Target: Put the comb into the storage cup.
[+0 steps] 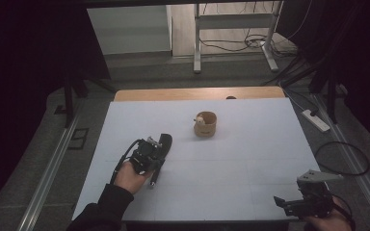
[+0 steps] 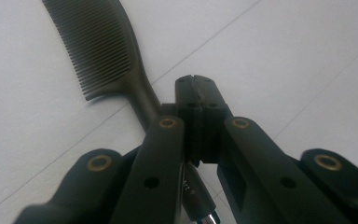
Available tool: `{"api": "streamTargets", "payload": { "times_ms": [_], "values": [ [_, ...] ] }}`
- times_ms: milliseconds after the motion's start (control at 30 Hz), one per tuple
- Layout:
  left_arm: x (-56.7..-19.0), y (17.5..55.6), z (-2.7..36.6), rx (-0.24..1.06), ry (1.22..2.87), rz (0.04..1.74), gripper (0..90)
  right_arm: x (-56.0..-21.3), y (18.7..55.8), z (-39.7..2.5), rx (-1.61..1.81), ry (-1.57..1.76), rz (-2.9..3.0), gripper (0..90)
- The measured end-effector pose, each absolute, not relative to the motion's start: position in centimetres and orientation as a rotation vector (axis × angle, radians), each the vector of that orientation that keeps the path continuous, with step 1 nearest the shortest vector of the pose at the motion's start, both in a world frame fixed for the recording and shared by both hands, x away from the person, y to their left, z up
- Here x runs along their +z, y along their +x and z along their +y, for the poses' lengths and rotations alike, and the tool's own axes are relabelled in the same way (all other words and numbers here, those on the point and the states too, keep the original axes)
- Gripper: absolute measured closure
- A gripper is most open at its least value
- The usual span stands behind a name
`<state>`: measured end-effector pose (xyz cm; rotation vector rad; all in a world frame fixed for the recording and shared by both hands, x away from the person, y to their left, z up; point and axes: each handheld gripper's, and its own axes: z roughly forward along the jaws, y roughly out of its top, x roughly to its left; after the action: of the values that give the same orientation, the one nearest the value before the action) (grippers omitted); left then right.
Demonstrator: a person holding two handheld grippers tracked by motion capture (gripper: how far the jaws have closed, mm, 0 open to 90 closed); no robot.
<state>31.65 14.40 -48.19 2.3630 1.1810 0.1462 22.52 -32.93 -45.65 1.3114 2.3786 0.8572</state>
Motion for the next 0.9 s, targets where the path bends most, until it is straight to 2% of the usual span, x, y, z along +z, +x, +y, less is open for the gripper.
{"api": "streamTargets", "payload": {
  "times_ms": [167, 900],
  "values": [
    [-49.3, 31.4, 14.1, 0.087, 2.383, 1.185, 88.9, -45.6, 22.5, -32.9, 0.857, 1.307, 2.378, 0.7],
    [-51.0, 30.3, 14.4, 0.037, 2.429, 1.260, 88.9, -45.6, 22.4, -32.8, 0.857, 1.291, 2.382, 1.0]
  ]
}}
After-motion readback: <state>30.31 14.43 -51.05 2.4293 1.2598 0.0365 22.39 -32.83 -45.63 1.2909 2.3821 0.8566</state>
